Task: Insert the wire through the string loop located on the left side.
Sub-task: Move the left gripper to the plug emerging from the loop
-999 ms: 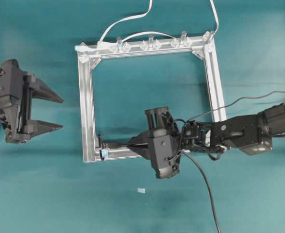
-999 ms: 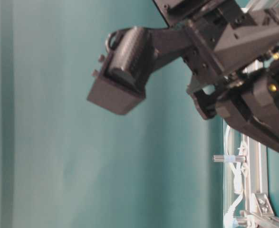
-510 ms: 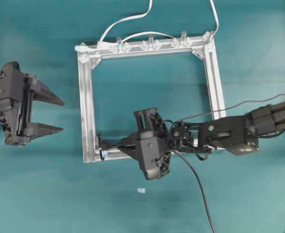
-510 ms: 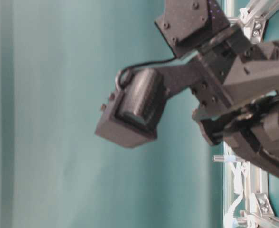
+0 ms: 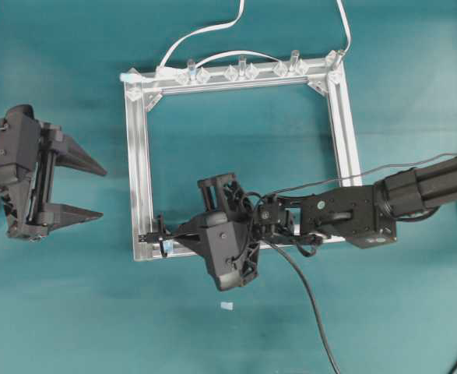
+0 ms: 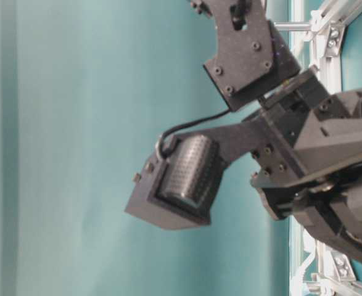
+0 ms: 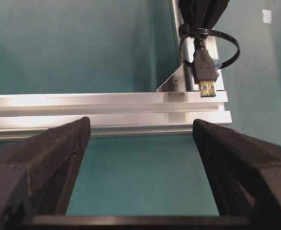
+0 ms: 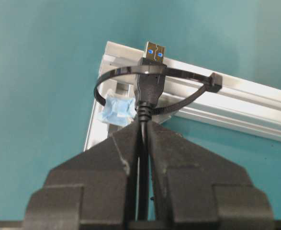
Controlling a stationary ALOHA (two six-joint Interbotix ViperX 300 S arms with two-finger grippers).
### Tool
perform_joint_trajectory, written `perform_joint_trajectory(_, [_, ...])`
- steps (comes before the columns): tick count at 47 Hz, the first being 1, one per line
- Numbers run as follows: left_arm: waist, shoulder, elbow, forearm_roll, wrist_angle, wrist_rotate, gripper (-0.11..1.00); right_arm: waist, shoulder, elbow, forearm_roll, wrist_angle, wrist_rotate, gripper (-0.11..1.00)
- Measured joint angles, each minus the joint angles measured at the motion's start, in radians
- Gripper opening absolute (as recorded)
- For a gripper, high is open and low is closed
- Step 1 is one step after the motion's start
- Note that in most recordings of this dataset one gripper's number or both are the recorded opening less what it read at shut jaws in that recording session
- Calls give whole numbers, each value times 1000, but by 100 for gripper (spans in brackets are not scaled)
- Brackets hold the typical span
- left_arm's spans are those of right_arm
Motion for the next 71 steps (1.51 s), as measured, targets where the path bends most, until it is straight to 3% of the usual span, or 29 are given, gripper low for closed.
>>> perform_joint_trajectory(29, [-17, 8, -60, 0, 103, -3, 87, 0, 12, -17, -6, 2, 2, 7])
perform_joint_trajectory(37, [-35, 32, -74, 0, 117, -54, 87, 0, 12, -17, -23, 0, 2, 7])
perform_joint_trajectory(42, [-60, 80, -92, 0, 118, -95, 87, 0, 12, -17, -28, 0, 2, 7])
perform_joint_trajectory(53, [-137, 244, -163, 0, 114, -110, 87, 0, 12, -17, -28, 0, 2, 7])
perform_joint_trajectory(71, [-153, 449, -279, 0, 92, -110, 87, -2, 12, -17, -29, 0, 2, 7])
